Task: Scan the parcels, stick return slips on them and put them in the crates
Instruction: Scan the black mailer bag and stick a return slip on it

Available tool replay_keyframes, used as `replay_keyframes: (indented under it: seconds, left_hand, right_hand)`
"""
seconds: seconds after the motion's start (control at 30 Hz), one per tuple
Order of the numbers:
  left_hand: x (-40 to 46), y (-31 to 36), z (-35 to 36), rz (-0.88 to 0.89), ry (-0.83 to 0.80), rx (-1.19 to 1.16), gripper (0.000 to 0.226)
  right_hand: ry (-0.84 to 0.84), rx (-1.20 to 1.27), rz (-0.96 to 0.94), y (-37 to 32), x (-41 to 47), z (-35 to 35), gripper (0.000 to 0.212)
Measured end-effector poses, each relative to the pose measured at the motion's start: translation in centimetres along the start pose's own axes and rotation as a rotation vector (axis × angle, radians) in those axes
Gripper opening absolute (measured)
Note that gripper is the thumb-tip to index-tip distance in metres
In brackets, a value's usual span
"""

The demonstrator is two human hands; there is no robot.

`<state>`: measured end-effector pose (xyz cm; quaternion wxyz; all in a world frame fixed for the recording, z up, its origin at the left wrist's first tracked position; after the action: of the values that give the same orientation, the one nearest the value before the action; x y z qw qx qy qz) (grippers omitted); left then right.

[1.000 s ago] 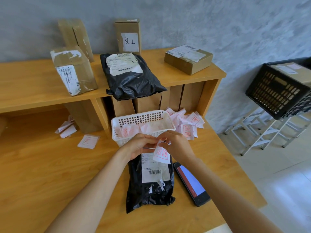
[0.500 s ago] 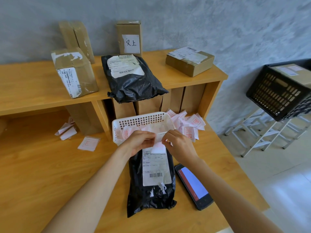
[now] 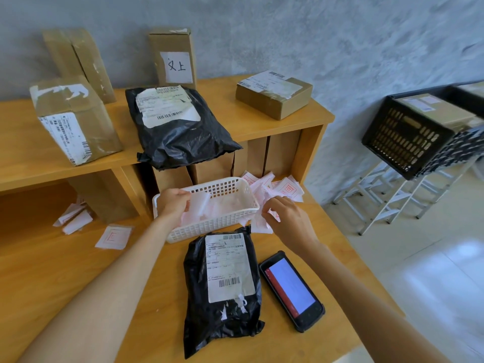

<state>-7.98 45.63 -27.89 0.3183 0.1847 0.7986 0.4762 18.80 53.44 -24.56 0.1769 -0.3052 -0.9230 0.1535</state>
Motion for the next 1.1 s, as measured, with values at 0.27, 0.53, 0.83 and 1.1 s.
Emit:
replay_keyframes:
  seconds: [0.27,0.53,0.83,1.1]
  left_hand:
    - [-0.5,-0.4,0.2,0.208,0.039,0.418,0.013]
    - [-1.9,0.1,0.0,0.303,0.046,0.511,0.015]
    - [-9.5,0.3,4.4,0.209,-0.551,0.142,0.011]
    - [-12.7,-3.1,3.7,0.019,-0.517,-0.097,0.003]
  right_hand:
    - [-0.106,0.083,0.1,-0.2,0.5,0.3,0.007]
    - [-0.181,0.2,0.113,-0.9,1.2,0.6,0.019]
    - [-0.322,0.285,0.157,-1.9,1.4,1.5,0.028]
    - [-0.338,0.373,0.129,-3.4,-0.2,2.5,0.03]
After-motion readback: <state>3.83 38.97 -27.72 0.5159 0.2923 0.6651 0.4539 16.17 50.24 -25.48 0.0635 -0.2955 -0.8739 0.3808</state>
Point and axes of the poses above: each hand's wrist, its own x-axis towards the middle knuckle, its own z-axis out of the palm, y = z × x, the point moved 2 cm from there along x, towards the middle knuckle, and after that the axes turned 8 degrees about -y, right-handed, at the moved point
